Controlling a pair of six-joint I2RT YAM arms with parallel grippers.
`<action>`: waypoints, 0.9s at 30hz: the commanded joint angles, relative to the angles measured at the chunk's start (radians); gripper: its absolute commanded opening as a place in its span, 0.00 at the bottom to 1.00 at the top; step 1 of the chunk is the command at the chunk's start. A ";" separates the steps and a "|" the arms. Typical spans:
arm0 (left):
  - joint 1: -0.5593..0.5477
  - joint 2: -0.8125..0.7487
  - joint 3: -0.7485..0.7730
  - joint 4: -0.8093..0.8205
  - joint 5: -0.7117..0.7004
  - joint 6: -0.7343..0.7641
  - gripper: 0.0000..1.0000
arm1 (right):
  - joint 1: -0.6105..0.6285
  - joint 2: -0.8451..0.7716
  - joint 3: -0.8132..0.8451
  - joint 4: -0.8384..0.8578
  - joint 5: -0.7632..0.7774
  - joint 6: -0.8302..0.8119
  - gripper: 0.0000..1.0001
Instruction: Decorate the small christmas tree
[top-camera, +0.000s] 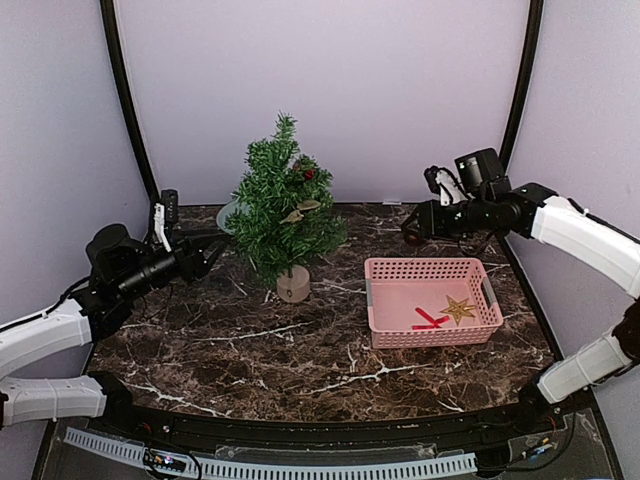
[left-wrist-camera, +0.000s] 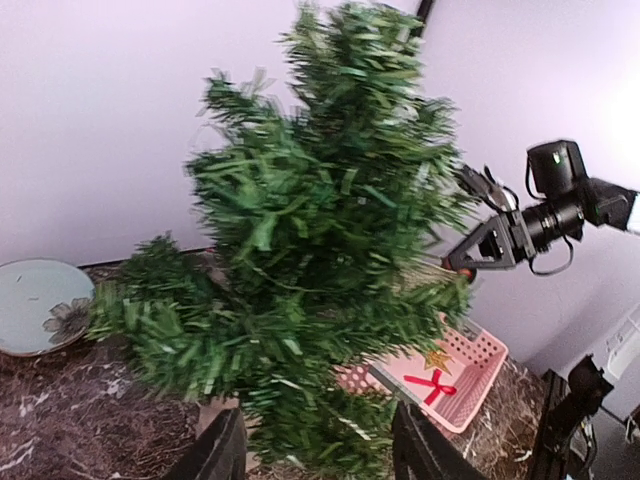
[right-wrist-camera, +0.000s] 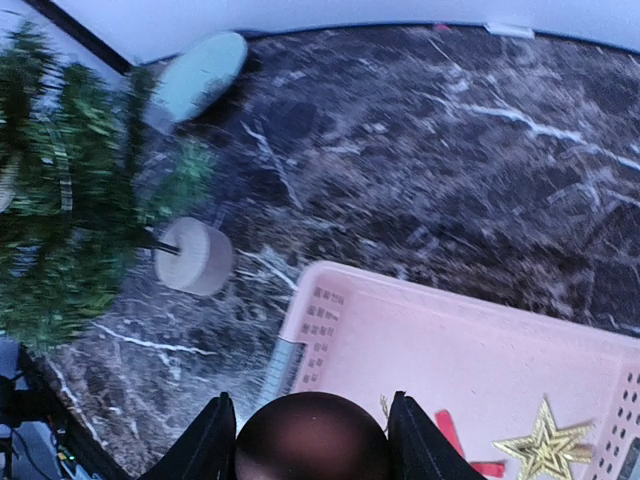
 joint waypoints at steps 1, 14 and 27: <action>-0.102 -0.015 0.051 0.022 0.004 0.163 0.50 | -0.001 -0.092 -0.027 0.203 -0.220 -0.023 0.45; -0.324 0.113 0.197 -0.005 0.001 0.344 0.38 | 0.132 -0.091 0.014 0.454 -0.529 0.016 0.42; -0.423 0.249 0.310 -0.072 0.062 0.463 0.31 | 0.246 0.035 0.073 0.565 -0.758 -0.010 0.40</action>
